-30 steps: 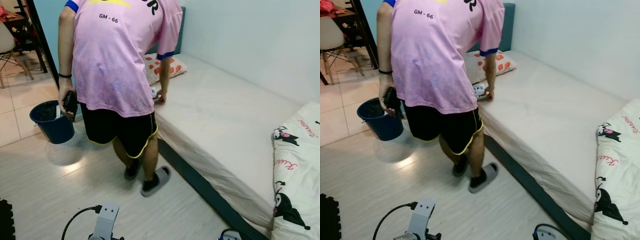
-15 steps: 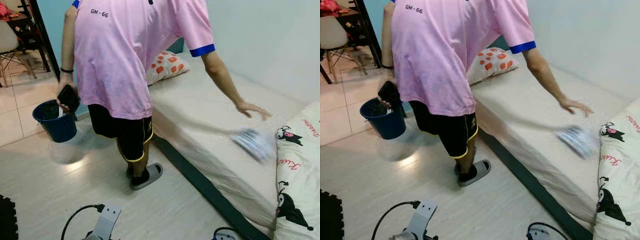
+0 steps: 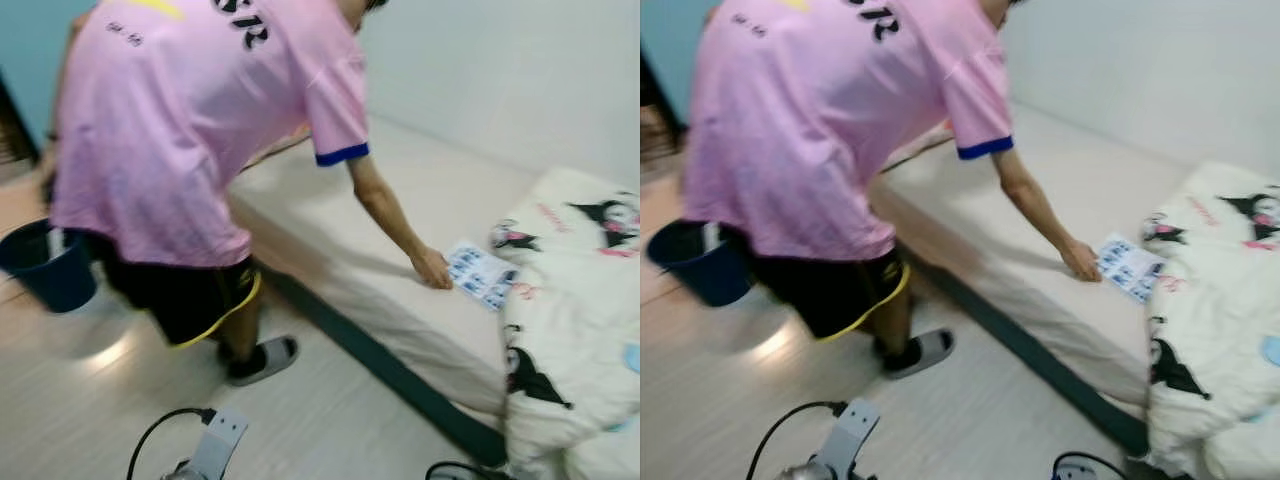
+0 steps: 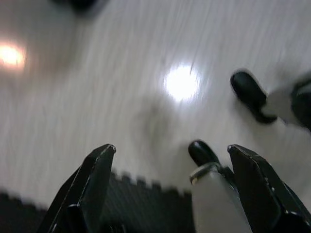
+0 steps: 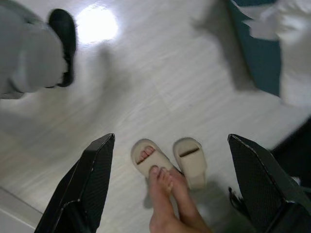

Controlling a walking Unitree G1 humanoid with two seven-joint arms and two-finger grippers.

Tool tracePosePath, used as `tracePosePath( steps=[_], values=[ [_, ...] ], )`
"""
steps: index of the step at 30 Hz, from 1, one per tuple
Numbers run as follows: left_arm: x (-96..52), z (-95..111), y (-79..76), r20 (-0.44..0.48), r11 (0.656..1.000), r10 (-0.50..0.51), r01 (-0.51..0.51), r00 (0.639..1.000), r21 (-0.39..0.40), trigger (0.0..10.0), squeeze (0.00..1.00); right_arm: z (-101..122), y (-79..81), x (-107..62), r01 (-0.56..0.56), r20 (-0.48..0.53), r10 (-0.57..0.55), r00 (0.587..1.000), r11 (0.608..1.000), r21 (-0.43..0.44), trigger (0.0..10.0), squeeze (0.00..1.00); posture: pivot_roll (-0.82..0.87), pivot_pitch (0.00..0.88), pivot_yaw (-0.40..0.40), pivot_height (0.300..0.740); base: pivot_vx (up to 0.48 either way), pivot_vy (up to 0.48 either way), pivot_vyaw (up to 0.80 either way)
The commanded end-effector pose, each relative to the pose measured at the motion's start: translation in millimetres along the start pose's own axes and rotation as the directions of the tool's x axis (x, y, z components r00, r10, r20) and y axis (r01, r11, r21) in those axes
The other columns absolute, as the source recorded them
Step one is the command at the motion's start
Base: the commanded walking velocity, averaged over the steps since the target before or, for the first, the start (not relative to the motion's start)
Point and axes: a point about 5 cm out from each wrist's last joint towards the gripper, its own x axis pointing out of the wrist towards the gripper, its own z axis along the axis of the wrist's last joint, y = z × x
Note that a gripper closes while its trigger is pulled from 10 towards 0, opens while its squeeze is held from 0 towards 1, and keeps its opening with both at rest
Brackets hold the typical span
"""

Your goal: Clean up the room

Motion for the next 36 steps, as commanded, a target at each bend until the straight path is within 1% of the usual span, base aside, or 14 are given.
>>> tracePosePath(
  steps=[1,8,9,11,13,14,16,18,23,24,26,29,36],
  values=[
    [-1.8,-14,0.9,-0.052,1.000,-0.007,0.008,0.999,0.017,10.0,0.00,-2,6.6,-0.2,-0.019,-0.007,0.019,1.000,1.000,-0.004,10.0,0.00,-0.11,0.080,-0.016,0.740,0.000,0.000,-0.78],
    [-2.0,-14,1.5,-0.046,1.000,-0.001,0.001,0.999,0.015,10.0,0.00,-3,7.0,-0.2,-0.015,-0.008,0.015,1.000,1.000,0.003,10.0,0.00,-0.11,0.081,-0.011,0.740,0.000,0.000,-0.78],
    [-2.0,-15,1.6,-0.043,1.000,0.003,-0.003,0.999,0.007,10.0,0.00,-3,7.1,-0.3,-0.015,-0.008,0.015,1.000,1.000,0.003,10.0,0.00,-0.11,0.081,-0.010,0.740,0.000,0.000,-0.78],
    [-2.1,-15,1.9,-0.030,0.999,0.018,-0.019,0.999,-0.040,10.0,0.00,-3,7.0,-0.3,-0.011,-0.006,0.011,1.000,1.000,0.009,10.0,0.00,-0.11,0.083,-0.007,0.740,0.000,0.000,-0.78],
    [-2.3,-16,2.0,-0.020,0.994,0.035,-0.037,0.999,-0.105,10.0,0.00,-2,5.6,-0.2,-0.001,0.000,0.001,1.000,1.000,0.018,10.0,0.00,-0.11,0.082,-0.006,0.740,0.000,0.000,-0.78],
    [-2.3,-16,2.0,-0.020,0.994,0.035,-0.037,0.999,-0.105,10.0,0.00,-2,5.6,-0.2,-0.001,0.000,0.001,1.000,1.000,0.018,10.0,0.00,-0.11,0.082,-0.006,0.740,0.000,0.000,-0.78],
    [-2.3,-16,2.3,-0.015,0.990,0.046,-0.047,0.999,-0.130,10.0,0.00,0,3.5,-0.1,0.010,0.009,-0.011,1.000,1.000,0.025,10.0,0.00,-0.11,0.082,-0.006,0.740,0.000,0.000,-0.78],
    [-2.3,-16,2.3,-0.015,0.990,0.046,-0.047,0.999,-0.130,10.0,0.00,0,3.5,-0.1,0.010,0.009,-0.011,1.000,1.000,0.025,10.0,0.00,-0.11,0.082,-0.006,0.740,0.000,0.000,-0.78],
    [-2.3,-15,2.7,-0.003,0.988,0.053,-0.053,0.999,-0.143,10.0,0.00,8,-2.1,0.0,0.038,0.039,-0.039,0.998,0.999,0.034,10.0,0.00,-0.11,0.085,-0.006,0.740,0.000,0.000,-0.78],
    [-2.2,-15,2.5,-0.002,0.986,0.056,-0.055,0.998,-0.159,10.0,0.00,11,-3.9,0.0,0.049,0.051,-0.051,0.997,0.998,0.031,10.0,0.00,-0.12,0.086,-0.008,0.740,0.000,0.000,-0.78],
    [-2.2,-15,2.4,-0.002,0.985,0.057,-0.056,0.998,-0.164,10.0,0.00,12,-4.1,0.0,0.051,0.053,-0.053,0.997,0.998,0.030,10.0,0.00,-0.12,0.086,-0.008,0.740,0.000,0.000,-0.78],
    [-2.1,-15,2.4,-0.004,0.983,0.061,-0.061,0.998,-0.171,10.0,0.00,12,-4.0,0.0,0.052,0.057,-0.053,0.997,0.998,0.031,10.0,0.00,-0.11,0.086,-0.012,0.740,0.000,0.000,-0.50],
    [-2.0,-16,1.7,-0.021,0.980,0.062,-0.065,0.998,-0.186,10.0,0.00,11,-3.5,-0.1,0.049,0.062,-0.050,0.997,0.999,0.015,10.0,0.00,-0.12,0.081,-0.018,0.740,0.000,0.000,0.00]
  ],
)
